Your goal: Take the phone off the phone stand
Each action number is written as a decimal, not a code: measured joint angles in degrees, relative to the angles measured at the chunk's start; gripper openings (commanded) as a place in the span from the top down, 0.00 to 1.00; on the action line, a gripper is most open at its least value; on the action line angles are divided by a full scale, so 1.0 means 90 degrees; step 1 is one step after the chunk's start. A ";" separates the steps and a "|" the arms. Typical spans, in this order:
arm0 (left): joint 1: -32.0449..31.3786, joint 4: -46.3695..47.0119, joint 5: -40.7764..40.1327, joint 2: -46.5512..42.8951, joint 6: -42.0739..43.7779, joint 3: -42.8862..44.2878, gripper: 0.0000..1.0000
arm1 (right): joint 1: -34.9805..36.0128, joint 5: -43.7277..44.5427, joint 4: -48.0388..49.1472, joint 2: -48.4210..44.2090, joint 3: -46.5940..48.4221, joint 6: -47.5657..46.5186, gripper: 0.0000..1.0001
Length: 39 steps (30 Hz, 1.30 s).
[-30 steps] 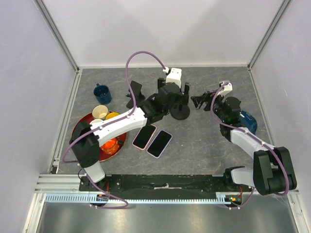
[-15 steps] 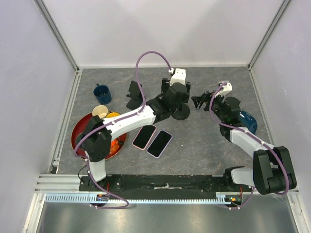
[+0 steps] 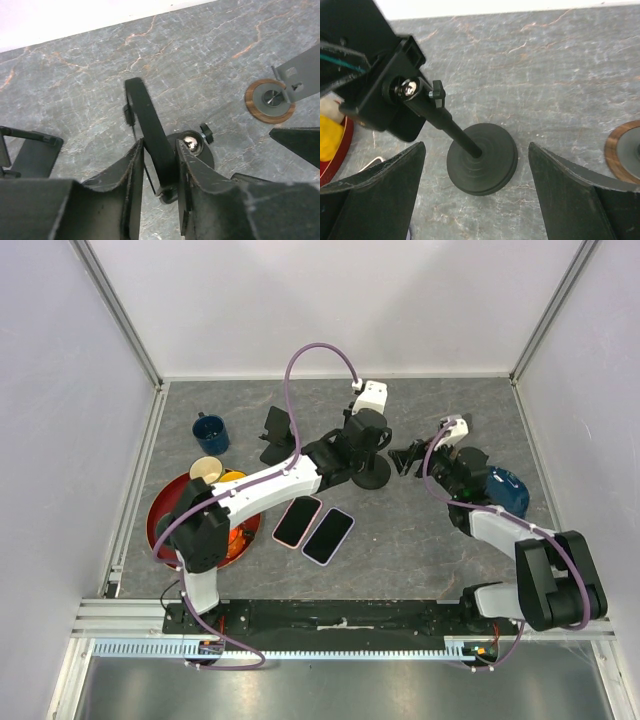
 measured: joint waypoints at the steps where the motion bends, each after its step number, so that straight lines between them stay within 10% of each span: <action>1: 0.0000 -0.0019 0.0002 -0.0002 0.0032 0.0002 0.74 | 0.0010 -0.0102 0.0119 0.0087 -0.0029 0.0000 0.10; 22: 0.0036 -0.0313 0.0957 -0.0243 0.0695 -0.0053 0.96 | 0.0653 -0.0942 0.1831 0.1416 -0.0034 -0.0233 0.11; 39: 0.0080 -0.0612 0.1644 -0.0488 0.0792 -0.0177 0.98 | 0.0852 -0.1195 0.1756 0.2059 0.0376 -0.0673 0.48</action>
